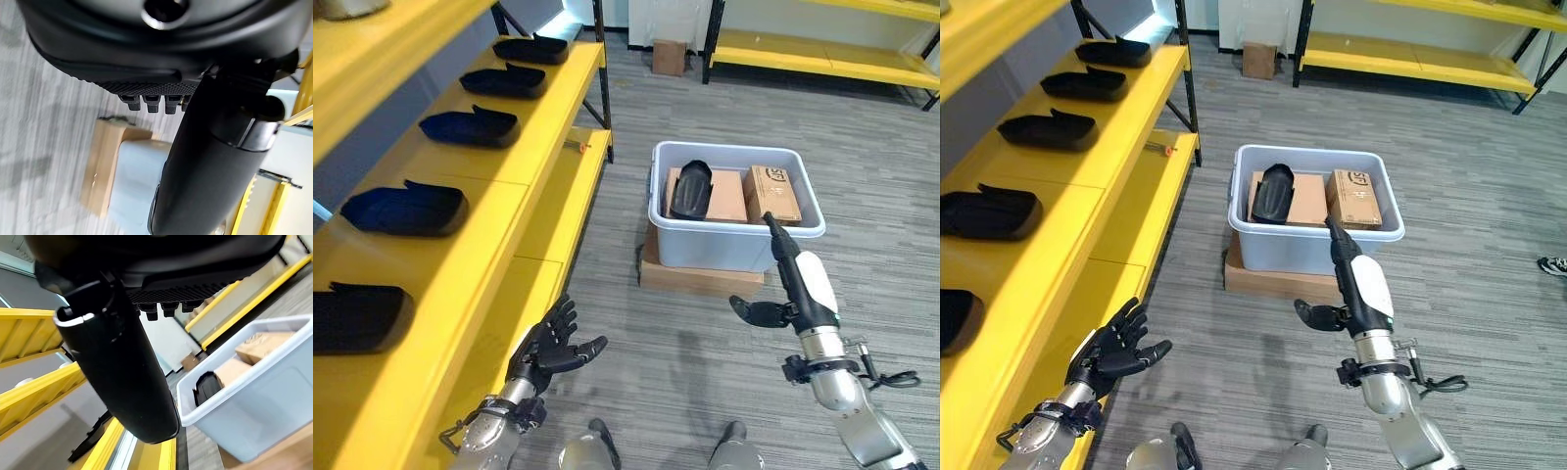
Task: Move parts from the plastic box to the shelf.
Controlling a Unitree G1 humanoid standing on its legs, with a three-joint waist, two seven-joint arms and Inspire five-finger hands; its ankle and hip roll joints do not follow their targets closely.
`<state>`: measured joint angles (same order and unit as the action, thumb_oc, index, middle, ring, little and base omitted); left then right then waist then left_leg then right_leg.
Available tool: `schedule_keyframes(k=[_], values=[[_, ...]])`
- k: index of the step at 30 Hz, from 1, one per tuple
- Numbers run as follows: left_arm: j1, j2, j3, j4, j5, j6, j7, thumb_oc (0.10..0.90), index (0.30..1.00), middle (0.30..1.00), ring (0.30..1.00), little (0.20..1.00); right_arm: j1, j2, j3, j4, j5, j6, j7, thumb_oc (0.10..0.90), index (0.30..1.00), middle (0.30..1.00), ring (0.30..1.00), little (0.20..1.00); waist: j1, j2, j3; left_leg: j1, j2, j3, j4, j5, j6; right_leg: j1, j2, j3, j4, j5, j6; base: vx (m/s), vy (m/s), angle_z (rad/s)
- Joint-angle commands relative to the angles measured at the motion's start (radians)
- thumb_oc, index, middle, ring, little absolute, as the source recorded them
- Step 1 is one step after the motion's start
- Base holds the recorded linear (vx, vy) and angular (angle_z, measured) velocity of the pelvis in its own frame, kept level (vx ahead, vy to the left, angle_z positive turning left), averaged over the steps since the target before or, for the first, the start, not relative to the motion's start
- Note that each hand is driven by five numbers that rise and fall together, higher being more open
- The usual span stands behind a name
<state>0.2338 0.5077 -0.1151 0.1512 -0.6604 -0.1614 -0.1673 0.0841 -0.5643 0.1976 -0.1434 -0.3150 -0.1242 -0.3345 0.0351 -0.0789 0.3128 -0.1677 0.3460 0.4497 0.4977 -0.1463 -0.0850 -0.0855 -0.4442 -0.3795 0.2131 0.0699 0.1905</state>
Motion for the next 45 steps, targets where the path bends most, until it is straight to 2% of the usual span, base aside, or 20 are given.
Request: schedule_keyframes(k=[1, 3, 6, 12, 22, 28, 29, 31, 33, 34, 35, 37, 38, 39, 40, 41, 42, 43, 44, 45], values=[[-0.028, 0.031, 0.035, -0.159, -0.021, -0.114, -0.049, 0.9, 1.0, 1.0, 1.0, 1.0, -0.057, -0.04, -0.101, -0.076, -0.019, -0.025, -0.031, 0.9, 1.0, 1.0, 1.0, 1.0, -0.017, 0.003, -0.007, 0.139, 0.019, 0.101, 0.022, -0.15, 0.078, -0.011, -0.009, 0.022, 0.049, -0.017, 0.033, 0.16, -0.379, -0.33], [-0.023, 0.034, 0.036, -0.154, -0.041, -0.12, -0.06, 0.9, 1.0, 1.0, 1.0, 1.0, -0.032, -0.074, -0.116, -0.077, -0.011, -0.046, -0.022, 0.9, 1.0, 1.0, 1.0, 1.0, -0.036, 0.002, -0.012, 0.144, 0.049, 0.116, 0.011, -0.13, 0.059, -0.024, 0.024, 0.035, 0.079, -0.078, 0.034, 0.21, -0.42, -0.46], [0.01, 0.024, 0.04, -0.185, -0.042, -0.1, -0.063, 0.9, 1.0, 1.0, 1.0, 1.0, 0.002, -0.118, -0.173, -0.092, -0.004, -0.062, -0.015, 0.9, 1.0, 1.0, 1.0, 1.0, -0.053, 0.009, -0.014, 0.169, 0.085, 0.121, -0.045, -0.082, 0.029, -0.052, 0.031, 0.034, 0.14, -0.14, 0.028, 0.21, -0.277, -0.37], [0.055, 0.015, 0.039, -0.209, -0.011, -0.074, -0.081, 0.9, 1.0, 1.0, 1.0, 1.0, 0.038, -0.152, -0.22, -0.106, 0.018, -0.051, -0.034, 0.9, 1.0, 1.0, 1.0, 1.0, -0.074, 0.012, -0.02, 0.217, 0.122, 0.135, -0.106, -0.042, 0.001, -0.087, 0.008, 0.038, 0.2, -0.166, 0.01, 0.18, -0.113, -0.06], [0.016, 0.046, 0.016, -0.251, 0.004, -0.137, -0.079, 0.9, 1.0, 1.0, 1.0, 1.0, 0.074, -0.134, -0.228, -0.11, 0.012, -0.132, -0.092, 0.9, 1.0, 1.0, 1.0, 1.0, -0.132, 0.029, -0.025, 0.26, 0.128, 0.158, -0.082, -0.082, 0.012, -0.175, -0.01, 0.089, 0.348, -0.212, 0.0, 0.14, -0.118, 0.08], [-0.123, 0.047, -0.01, -0.263, 0.008, -0.12, 0.023, 0.9, 1.0, 1.0, 1.0, 1.0, 0.021, -0.157, -0.172, -0.125, 0.04, -0.207, -0.009, 0.9, 1.0, 1.0, 1.0, 1.0, -0.161, 0.035, -0.057, 0.3, 0.145, 0.173, -0.048, -0.1, 0.018, -0.2, 0.015, 0.098, 0.438, -0.291, -0.042, 0.13, -0.21, -0.03], [-0.14, 0.043, -0.013, -0.262, 0.004, -0.106, 0.04, 0.9, 1.0, 1.0, 1.0, 1.0, 0.009, -0.16, -0.16, -0.127, 0.055, -0.21, 0.009, 0.9, 1.0, 1.0, 1.0, 1.0, -0.163, 0.035, -0.064, 0.306, 0.152, 0.18, -0.039, -0.083, 0.013, -0.196, 0.025, 0.093, 0.432, -0.298, -0.052, 0.12, -0.199, -0.02], [-0.204, 0.023, -0.023, -0.24, 0.028, -0.075, 0.093, 0.9, 1.0, 1.0, 1.0, 1.0, -0.026, -0.161, -0.127, -0.141, 0.08, -0.212, 0.063, 0.9, 1.0, 1.0, 1.0, 1.0, -0.173, 0.04, -0.08, 0.317, 0.193, 0.206, 0.003, 0.01, -0.025, -0.177, 0.069, 0.067, 0.39, -0.307, -0.086, 0.12, -0.206, -0.03], [-0.249, 0.02, -0.034, -0.222, 0.1, -0.06, 0.13, 0.9, 1.0, 1.0, 1.0, 1.0, -0.044, -0.164, -0.106, -0.148, 0.075, -0.209, 0.072, 0.9, 1.0, 1.0, 1.0, 1.0, -0.172, 0.048, -0.078, 0.269, 0.207, 0.199, 0.061, 0.056, -0.043, -0.149, 0.113, 0.052, 0.35, -0.317, -0.107, 0.11, -0.137, 0.01], [-0.261, 0.029, -0.046, -0.207, 0.137, -0.059, 0.147, 0.9, 1.0, 1.0, 1.0, 1.0, -0.058, -0.167, -0.09, -0.142, 0.079, -0.199, 0.073, 0.9, 1.0, 1.0, 1.0, 1.0, -0.165, 0.065, -0.067, 0.211, 0.17, 0.184, 0.052, 0.056, -0.035, -0.122, 0.131, 0.041, 0.343, -0.327, -0.107, 0.16, -0.07, 0.24], [-0.254, 0.034, -0.055, -0.194, 0.109, -0.063, 0.15, 0.9, 1.0, 1.0, 1.0, 1.0, -0.068, -0.17, -0.075, -0.131, 0.083, -0.192, 0.058, 0.9, 1.0, 1.0, 1.0, 1.0, -0.154, 0.077, -0.052, 0.164, 0.136, 0.165, 0.03, 0.096, -0.043, -0.091, 0.149, 0.04, 0.329, -0.332, -0.104, 0.19, 0.042, 0.36], [-0.197, 0.044, -0.049, -0.208, 0.102, -0.057, 0.148, 0.9, 1.0, 1.0, 1.0, 1.0, -0.061, -0.166, -0.052, -0.128, 0.077, -0.183, 0.04, 0.9, 1.0, 1.0, 1.0, 1.0, -0.122, 0.094, -0.025, 0.037, 0.097, 0.122, -0.071, 0.234, -0.08, -0.006, 0.192, 0.044, 0.232, -0.317, -0.108, 0.22, 0.111, 0.21], [-0.194, 0.045, -0.048, -0.211, 0.102, -0.055, 0.149, 0.9, 1.0, 1.0, 1.0, 1.0, -0.059, -0.166, -0.052, -0.129, 0.077, -0.183, 0.04, 0.9, 1.0, 1.0, 1.0, 1.0, -0.125, 0.094, -0.028, 0.036, 0.097, 0.117, -0.077, 0.242, -0.083, -0.002, 0.195, 0.038, 0.224, -0.314, -0.11, 0.22, 0.187, 0.11], [-0.153, 0.045, -0.042, -0.229, 0.1, -0.057, 0.15, 0.9, 1.0, 1.0, 1.0, 1.0, -0.037, -0.17, -0.056, -0.143, 0.078, -0.18, 0.036, 0.9, 1.0, 1.0, 1.0, 1.0, -0.113, 0.097, -0.018, -0.023, 0.101, 0.083, -0.122, 0.304, -0.096, 0.01, 0.204, 0.044, 0.201, -0.304, -0.115, 0.14, 0.312, 0.08], [-0.082, 0.042, -0.02, -0.247, 0.085, -0.077, 0.132, 0.9, 1.0, 1.0, 1.0, 1.0, 0.0, -0.18, -0.063, -0.168, 0.085, -0.18, 0.016, 0.9, 1.0, 1.0, 1.0, 1.0, -0.091, 0.116, -0.002, -0.082, 0.107, 0.024, -0.206, 0.405, -0.094, -0.004, 0.223, 0.056, 0.209, -0.297, -0.126, 0.18, 0.441, -0.03], [-0.044, 0.039, -0.001, -0.237, 0.086, -0.102, 0.108, 0.9, 1.0, 1.0, 1.0, 1.0, 0.017, -0.182, -0.067, -0.163, 0.086, -0.199, 0.005, 0.9, 1.0, 1.0, 1.0, 1.0, -0.078, 0.118, 0.01, -0.11, 0.11, -0.025, -0.227, 0.424, -0.097, -0.014, 0.222, 0.068, 0.238, -0.309, -0.127, 0.1, 0.344, -0.22], [-0.029, 0.042, 0.009, -0.231, 0.082, -0.112, 0.098, 0.9, 1.0, 1.0, 1.0, 1.0, 0.018, -0.182, -0.069, -0.162, 0.088, -0.206, 0.007, 0.9, 1.0, 1.0, 1.0, 1.0, -0.076, 0.12, 0.009, -0.104, 0.109, -0.021, -0.238, 0.407, -0.093, -0.016, 0.217, 0.062, 0.254, -0.319, -0.127, 0.14, 0.206, -0.23], [-0.005, 0.046, 0.023, -0.222, 0.077, -0.128, 0.082, 0.9, 1.0, 1.0, 1.0, 1.0, 0.02, -0.182, -0.073, -0.159, 0.084, -0.219, 0.007, 0.9, 1.0, 1.0, 1.0, 1.0, -0.073, 0.117, 0.008, -0.087, 0.099, -0.025, -0.249, 0.367, -0.103, -0.009, 0.2, 0.061, 0.282, -0.349, -0.119, 0.13, 0.114, -0.54], [0.007, 0.044, 0.031, -0.215, 0.075, -0.132, 0.072, 0.9, 1.0, 1.0, 1.0, 1.0, 0.022, -0.179, -0.073, -0.156, 0.08, -0.226, 0.006, 0.9, 1.0, 1.0, 1.0, 1.0, -0.07, 0.115, 0.009, -0.079, 0.095, -0.024, -0.252, 0.357, -0.101, -0.009, 0.194, 0.06, 0.294, -0.359, -0.117, 0.34, 0.26, -0.69], [0.054, 0.024, 0.059, -0.163, 0.079, -0.154, 0.026, 0.9, 1.0, 1.0, 1.0, 1.0, 0.036, -0.165, -0.073, -0.138, 0.09, -0.236, 0.0, 0.9, 1.0, 1.0, 1.0, 1.0, -0.053, 0.107, 0.007, -0.037, 0.085, -0.012, -0.249, 0.305, -0.087, 0.011, 0.182, 0.037, 0.322, -0.381, -0.117, 0.28, 0.231, -0.63]])
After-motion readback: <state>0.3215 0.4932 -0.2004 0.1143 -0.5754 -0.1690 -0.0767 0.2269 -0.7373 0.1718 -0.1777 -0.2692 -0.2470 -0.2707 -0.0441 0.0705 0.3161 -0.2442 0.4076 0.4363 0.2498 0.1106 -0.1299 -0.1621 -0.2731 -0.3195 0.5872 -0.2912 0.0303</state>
